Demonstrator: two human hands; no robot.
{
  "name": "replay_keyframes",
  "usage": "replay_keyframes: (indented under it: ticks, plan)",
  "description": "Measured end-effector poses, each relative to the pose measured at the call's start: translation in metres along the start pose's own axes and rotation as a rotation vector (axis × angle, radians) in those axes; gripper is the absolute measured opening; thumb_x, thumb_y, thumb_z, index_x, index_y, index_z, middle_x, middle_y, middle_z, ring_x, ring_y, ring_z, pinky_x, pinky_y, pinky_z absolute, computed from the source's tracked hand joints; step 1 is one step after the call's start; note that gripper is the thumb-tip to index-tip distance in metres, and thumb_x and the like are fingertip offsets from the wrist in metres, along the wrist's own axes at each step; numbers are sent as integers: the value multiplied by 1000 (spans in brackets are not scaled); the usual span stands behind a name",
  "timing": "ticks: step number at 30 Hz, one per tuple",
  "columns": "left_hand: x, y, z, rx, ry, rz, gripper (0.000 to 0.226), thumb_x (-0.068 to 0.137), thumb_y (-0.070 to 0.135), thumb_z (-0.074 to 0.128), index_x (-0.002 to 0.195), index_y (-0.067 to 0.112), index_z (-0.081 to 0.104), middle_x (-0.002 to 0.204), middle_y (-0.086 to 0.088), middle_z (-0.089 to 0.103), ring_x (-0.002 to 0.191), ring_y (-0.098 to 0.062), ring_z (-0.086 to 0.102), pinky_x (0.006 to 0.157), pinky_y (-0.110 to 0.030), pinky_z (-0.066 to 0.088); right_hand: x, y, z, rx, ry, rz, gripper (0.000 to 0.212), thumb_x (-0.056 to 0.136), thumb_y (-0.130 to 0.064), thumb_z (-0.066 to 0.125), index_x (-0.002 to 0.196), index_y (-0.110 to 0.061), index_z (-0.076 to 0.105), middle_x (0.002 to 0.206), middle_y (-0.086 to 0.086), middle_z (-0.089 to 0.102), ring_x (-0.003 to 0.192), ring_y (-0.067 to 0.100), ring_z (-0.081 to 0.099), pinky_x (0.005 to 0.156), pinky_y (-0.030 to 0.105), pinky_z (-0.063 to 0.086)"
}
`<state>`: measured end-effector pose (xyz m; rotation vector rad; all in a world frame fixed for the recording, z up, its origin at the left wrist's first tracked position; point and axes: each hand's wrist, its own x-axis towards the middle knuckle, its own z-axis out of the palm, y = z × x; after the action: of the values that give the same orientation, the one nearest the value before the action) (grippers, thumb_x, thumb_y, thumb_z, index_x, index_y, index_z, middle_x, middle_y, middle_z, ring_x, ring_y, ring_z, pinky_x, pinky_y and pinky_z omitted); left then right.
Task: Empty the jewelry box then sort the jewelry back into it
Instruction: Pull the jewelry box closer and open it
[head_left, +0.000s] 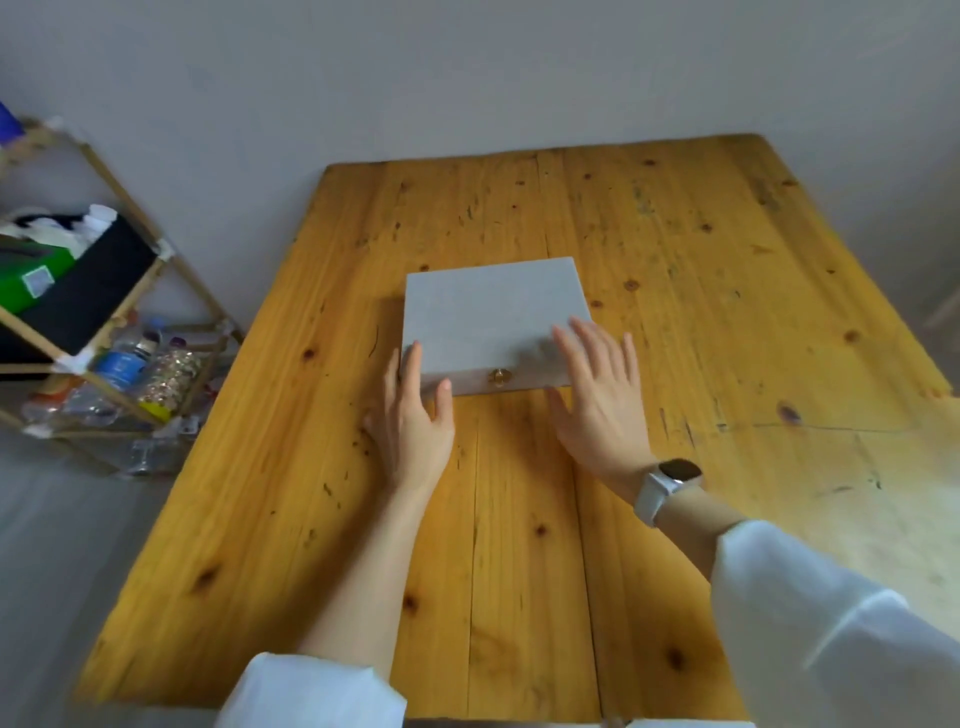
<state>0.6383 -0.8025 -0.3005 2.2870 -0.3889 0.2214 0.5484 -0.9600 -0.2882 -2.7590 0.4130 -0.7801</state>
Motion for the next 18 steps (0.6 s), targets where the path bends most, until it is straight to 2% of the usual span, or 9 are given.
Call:
replay_keyframes:
  ticks: [2,4,6,10,14,18]
  plan:
    - [0,-1,2,116,35,38,52,88,34,48,138,21,39,145,-6,36,127,-31,37,94,-51,30,6,-8,5,-90,-68,-186,60,73,-14,66,129,-10,43,133,17,49,125,34,43,109,54,21]
    - [0,-5,4,166,43,46,51,89,28,54,138,22,39,145,-6,37,124,-33,38,92,-50,32,14,-13,13,-173,-97,-268,54,72,-21,69,122,-12,49,125,13,55,117,34,50,108,48,26]
    - [1,-7,5,176,40,44,53,88,25,56,138,23,38,145,-4,38,123,-32,38,91,-49,33,21,-15,19,-260,-85,-278,46,73,-29,69,113,-14,53,114,9,60,105,31,56,98,41,29]
    - [3,-6,6,161,39,30,55,87,23,56,138,25,36,145,-1,37,124,-28,37,91,-46,32,34,-13,24,-412,-26,-309,28,79,-33,61,101,-17,53,100,5,63,91,28,59,78,38,41]
    - [3,-5,5,116,47,27,56,85,22,56,138,24,37,145,-1,37,125,-27,38,92,-45,31,36,-7,21,-451,-23,-428,27,83,-35,45,99,-16,56,94,5,64,88,28,61,71,36,47]
    - [0,-4,2,54,32,18,59,80,35,45,138,25,36,145,1,36,129,-23,35,95,-43,28,37,-4,15,-358,-25,-441,29,86,-39,44,96,-16,60,93,5,65,85,28,61,67,37,48]
